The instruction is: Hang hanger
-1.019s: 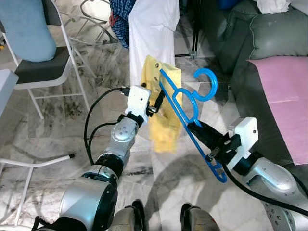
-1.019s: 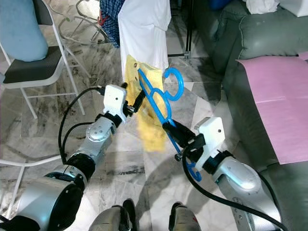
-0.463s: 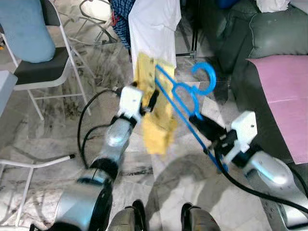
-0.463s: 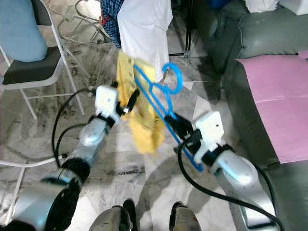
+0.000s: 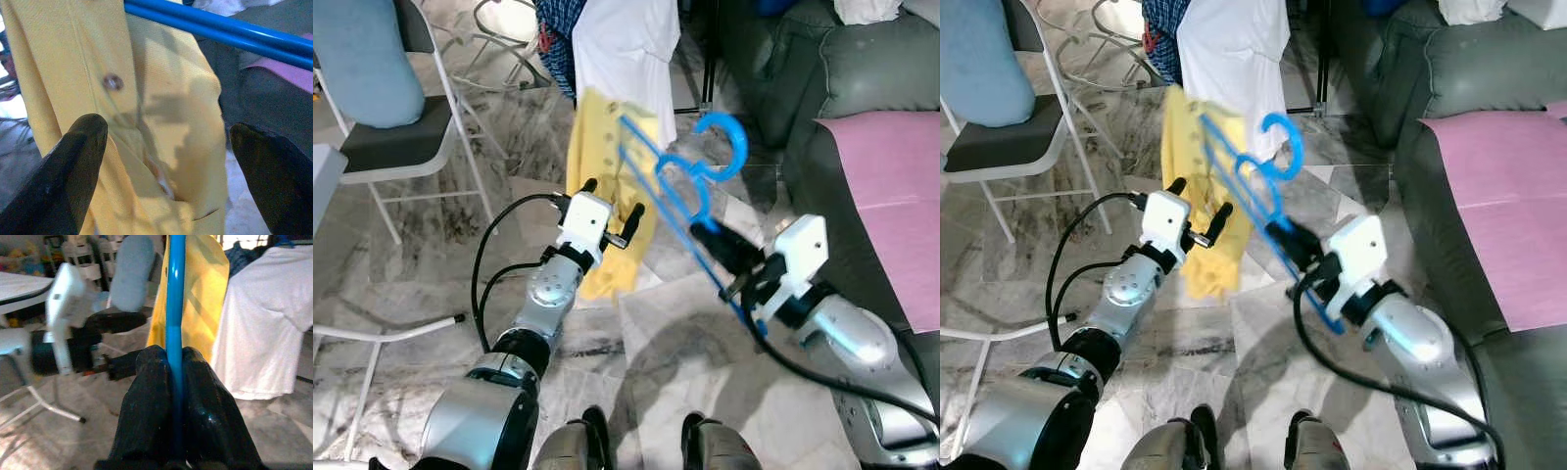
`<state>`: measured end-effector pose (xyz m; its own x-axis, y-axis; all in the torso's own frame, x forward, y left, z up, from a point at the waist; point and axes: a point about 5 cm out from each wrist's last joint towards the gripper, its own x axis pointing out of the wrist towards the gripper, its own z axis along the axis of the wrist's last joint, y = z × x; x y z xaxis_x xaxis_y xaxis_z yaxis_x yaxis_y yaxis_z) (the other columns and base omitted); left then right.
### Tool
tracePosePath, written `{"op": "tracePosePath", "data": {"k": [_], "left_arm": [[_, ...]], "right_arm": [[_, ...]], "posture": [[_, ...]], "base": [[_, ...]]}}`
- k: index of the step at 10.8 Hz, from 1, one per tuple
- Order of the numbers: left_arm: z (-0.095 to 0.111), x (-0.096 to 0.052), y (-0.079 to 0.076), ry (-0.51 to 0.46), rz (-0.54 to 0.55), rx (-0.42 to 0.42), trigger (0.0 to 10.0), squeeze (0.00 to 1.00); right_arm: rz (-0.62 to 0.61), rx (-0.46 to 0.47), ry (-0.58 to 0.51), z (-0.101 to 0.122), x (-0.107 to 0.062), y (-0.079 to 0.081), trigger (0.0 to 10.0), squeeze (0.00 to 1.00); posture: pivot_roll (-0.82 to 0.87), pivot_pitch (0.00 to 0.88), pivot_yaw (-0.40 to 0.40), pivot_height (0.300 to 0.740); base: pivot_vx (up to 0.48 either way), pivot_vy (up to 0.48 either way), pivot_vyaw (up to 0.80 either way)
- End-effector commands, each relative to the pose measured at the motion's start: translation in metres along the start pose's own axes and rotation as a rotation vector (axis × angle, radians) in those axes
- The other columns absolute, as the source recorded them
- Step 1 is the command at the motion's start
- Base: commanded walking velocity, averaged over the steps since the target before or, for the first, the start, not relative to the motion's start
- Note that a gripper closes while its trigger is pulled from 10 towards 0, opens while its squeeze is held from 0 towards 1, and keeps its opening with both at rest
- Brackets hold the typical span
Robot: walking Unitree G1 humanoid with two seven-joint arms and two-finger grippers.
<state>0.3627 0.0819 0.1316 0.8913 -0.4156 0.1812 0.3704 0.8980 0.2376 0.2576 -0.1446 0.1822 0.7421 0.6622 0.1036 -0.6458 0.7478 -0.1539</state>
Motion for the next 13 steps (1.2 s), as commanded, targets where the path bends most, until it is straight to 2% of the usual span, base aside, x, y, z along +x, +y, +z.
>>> {"op": "tracePosePath", "data": {"k": [1,5,6,7,10,11,13], "left_arm": [[0.002,0.003,0.004,0.012,0.021,0.010,10.0,0.00],[0.008,0.012,0.001,0.029,0.054,0.035,10.0,0.00],[0.007,0.012,0.003,0.035,0.061,0.040,0.3,0.00],[0.008,0.013,0.006,0.037,0.071,0.048,0.0,0.00],[0.008,0.011,0.012,0.028,0.077,0.045,0.0,0.00],[0.006,0.008,0.012,0.032,0.042,0.042,10.0,0.00],[0.001,0.001,0.015,0.022,0.012,0.037,10.0,0.00]], "right_arm": [[0.066,-0.004,-0.058,0.013,-0.001,0.011,10.0,0.00],[0.095,0.011,-0.042,0.015,-0.012,0.018,10.0,0.00],[0.096,0.013,-0.039,0.017,-0.014,0.019,10.0,0.00],[0.095,0.014,-0.034,0.017,-0.016,0.020,10.0,0.00],[0.095,0.022,-0.021,0.015,-0.017,0.019,10.0,0.00],[0.095,0.023,-0.013,0.013,-0.018,0.018,10.0,0.00],[0.085,0.026,-0.008,0.010,-0.018,0.015,10.0,0.00]], "posture": [[-0.32,0.218,0.126,0.740],[-0.35,0.220,0.143,0.740],[-0.36,0.219,0.148,0.740],[-0.36,0.219,0.150,0.740],[-0.35,0.215,0.149,0.740],[-0.34,0.215,0.149,0.740],[-0.34,0.215,0.149,0.740]], "base": [[0.000,0.000,0.00],[0.000,0.000,0.00],[0.000,0.000,0.00],[0.000,0.000,0.00],[0.000,0.000,0.00],[0.000,0.000,0.00],[0.000,0.000,0.00]]}}
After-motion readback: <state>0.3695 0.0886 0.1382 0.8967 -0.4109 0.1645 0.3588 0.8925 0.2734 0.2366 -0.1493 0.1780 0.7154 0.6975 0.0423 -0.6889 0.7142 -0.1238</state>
